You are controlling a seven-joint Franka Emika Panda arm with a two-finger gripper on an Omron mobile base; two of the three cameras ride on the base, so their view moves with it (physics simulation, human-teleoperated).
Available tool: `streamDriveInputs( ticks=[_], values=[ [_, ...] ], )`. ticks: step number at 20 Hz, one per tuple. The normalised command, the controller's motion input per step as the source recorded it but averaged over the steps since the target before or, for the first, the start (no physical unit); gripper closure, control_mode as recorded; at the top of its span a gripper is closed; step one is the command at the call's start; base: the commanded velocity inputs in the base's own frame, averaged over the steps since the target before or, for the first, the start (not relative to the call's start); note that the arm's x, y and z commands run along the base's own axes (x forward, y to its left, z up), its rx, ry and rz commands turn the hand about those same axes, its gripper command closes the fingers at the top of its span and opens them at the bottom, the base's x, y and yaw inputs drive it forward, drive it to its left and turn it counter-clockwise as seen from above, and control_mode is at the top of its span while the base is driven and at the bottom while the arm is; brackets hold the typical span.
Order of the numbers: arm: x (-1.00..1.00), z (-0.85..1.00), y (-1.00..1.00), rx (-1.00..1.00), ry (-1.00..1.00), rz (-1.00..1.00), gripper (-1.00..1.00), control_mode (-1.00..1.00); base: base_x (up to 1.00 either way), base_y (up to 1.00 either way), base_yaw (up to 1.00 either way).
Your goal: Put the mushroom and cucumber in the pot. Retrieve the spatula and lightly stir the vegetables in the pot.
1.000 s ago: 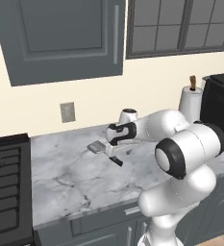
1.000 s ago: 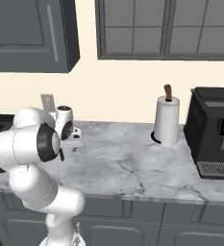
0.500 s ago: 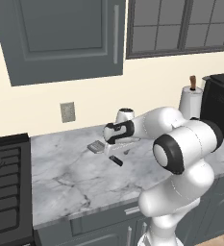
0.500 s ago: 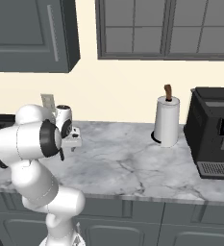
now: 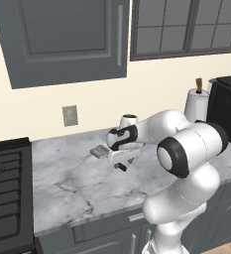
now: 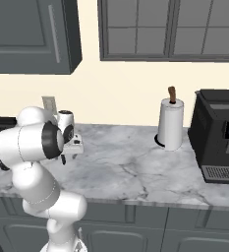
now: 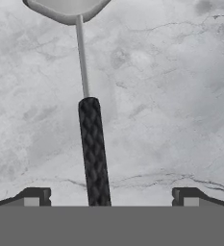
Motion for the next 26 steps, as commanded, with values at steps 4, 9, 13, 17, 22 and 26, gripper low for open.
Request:
streamDriveInputs(
  ticks=[4,9,13,17,22,26],
  values=[
    [-0.04,0.00,0.00,0.00,0.00,0.00,-1.00,-1.00,0.00,0.00,0.00],
    [-0.25,0.00,0.00,0.00,0.00,0.00,-1.00,-1.00,0.00,0.00,0.00],
    [0.01,0.00,0.03,0.00,0.00,0.00,-1.00,-1.00,0.00,0.00,0.00],
    [0.31,-0.03,0.01,0.00,0.01,0.00,-1.00,-1.00,0.00,0.00,0.00],
    [0.21,-0.15,0.05,0.00,0.04,0.00,-1.00,-1.00,0.00,0.00,0.00],
    [-0.01,-0.21,0.17,0.00,0.01,0.00,-1.00,-1.00,0.00,0.00,0.00]
  ],
)
